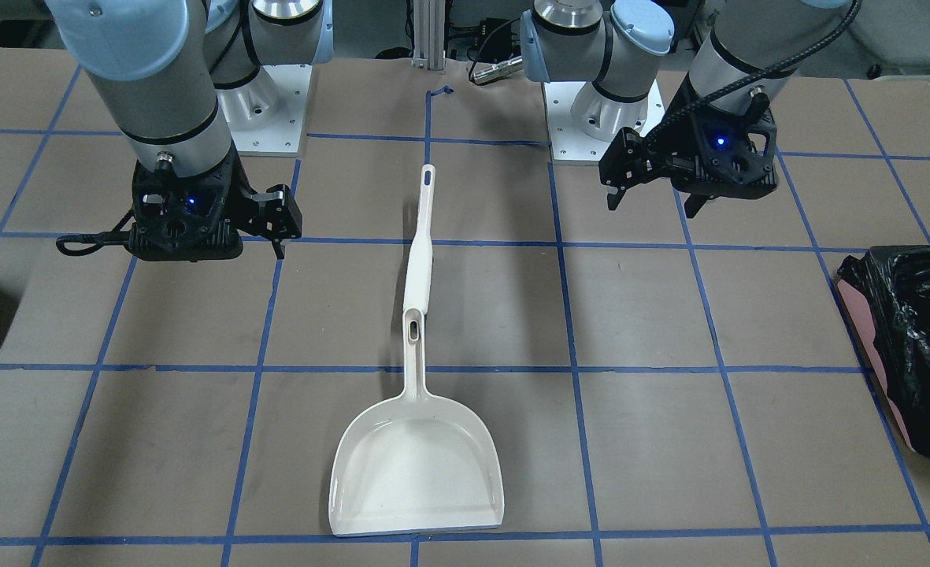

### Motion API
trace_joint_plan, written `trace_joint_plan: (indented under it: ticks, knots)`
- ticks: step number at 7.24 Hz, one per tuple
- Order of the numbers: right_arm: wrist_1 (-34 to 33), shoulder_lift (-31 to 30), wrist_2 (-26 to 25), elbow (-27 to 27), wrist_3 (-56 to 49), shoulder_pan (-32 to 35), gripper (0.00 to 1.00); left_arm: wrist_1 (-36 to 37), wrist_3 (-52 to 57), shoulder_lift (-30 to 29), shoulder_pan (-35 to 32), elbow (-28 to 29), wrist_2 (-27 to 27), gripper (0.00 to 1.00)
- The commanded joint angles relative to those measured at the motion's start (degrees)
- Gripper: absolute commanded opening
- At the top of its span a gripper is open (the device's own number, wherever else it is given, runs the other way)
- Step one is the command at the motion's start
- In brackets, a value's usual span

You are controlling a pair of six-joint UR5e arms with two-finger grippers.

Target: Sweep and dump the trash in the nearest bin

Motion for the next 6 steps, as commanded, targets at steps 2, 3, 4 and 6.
trace_joint_plan:
  ticks: [2,3,4,6]
  knots:
    - [2.53,-1.73,0.40,0.02,-3.16,-2.76,1.00,0.19,0.16,0.05,0.23,-0.02,0.18,1.00]
    - [2.62,-1.99,0.49,0.02,-3.17,-2.77,1.00,1.15,0.08,-0.30,0.23,-0.11,3.13,1.00]
    - [3.23,-2.78,2.49,0.10,-2.47,-2.77,1.00,1.33,-0.10,-0.47,0.32,-0.11,3.95,1.00]
    - [3.33,-3.31,2.95,0.02,-2.47,-2.77,1.00,1.86,-0.10,-0.83,0.23,-0.20,3.69,1.00]
